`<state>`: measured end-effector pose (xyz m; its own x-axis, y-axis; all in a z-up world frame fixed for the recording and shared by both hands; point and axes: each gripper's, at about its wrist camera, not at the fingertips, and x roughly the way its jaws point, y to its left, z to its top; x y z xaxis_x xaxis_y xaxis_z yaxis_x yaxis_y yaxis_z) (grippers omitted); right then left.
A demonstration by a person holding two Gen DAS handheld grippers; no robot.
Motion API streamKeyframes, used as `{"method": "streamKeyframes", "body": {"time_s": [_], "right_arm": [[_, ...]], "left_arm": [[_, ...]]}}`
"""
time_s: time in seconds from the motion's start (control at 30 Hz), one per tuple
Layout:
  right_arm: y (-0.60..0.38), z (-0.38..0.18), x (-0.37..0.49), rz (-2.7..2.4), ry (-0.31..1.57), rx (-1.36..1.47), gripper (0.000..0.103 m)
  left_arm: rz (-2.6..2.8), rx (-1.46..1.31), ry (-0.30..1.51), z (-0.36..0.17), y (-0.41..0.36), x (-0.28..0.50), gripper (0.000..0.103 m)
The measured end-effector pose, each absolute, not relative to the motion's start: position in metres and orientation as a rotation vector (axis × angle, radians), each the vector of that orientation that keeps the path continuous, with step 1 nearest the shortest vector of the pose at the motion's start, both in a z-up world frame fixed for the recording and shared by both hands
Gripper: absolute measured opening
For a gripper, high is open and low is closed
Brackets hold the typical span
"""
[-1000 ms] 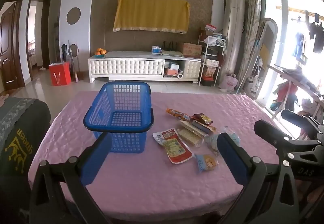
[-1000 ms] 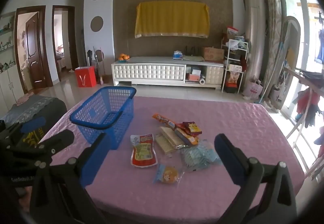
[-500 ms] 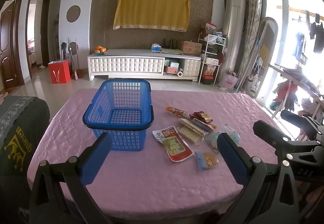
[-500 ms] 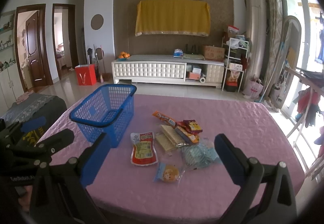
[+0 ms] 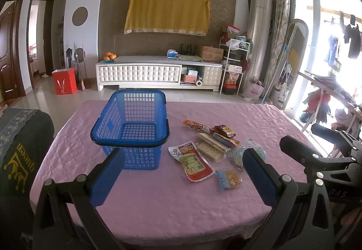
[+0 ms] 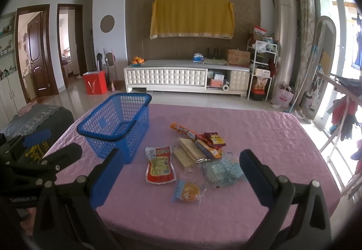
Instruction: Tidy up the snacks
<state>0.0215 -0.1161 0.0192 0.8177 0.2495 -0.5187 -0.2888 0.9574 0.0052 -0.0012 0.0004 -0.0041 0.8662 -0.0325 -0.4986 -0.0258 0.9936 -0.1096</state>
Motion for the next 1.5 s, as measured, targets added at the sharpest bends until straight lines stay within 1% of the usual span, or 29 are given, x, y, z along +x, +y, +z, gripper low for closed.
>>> {"method": "streamKeyframes", "body": {"time_s": [1.0, 1.5], "right_arm": [[-0.118, 0.017, 0.021, 0.289, 0.545, -0.071, 0.103], [-0.129, 0.013, 0.023, 0.292, 0.560, -0.059, 0.103]], "left_arm": [[-0.011, -0.114, 0.535, -0.004, 0.001, 0.000, 0.103], [-0.020, -0.093, 0.558, -0.002, -0.007, 0.017, 0.103]]}}
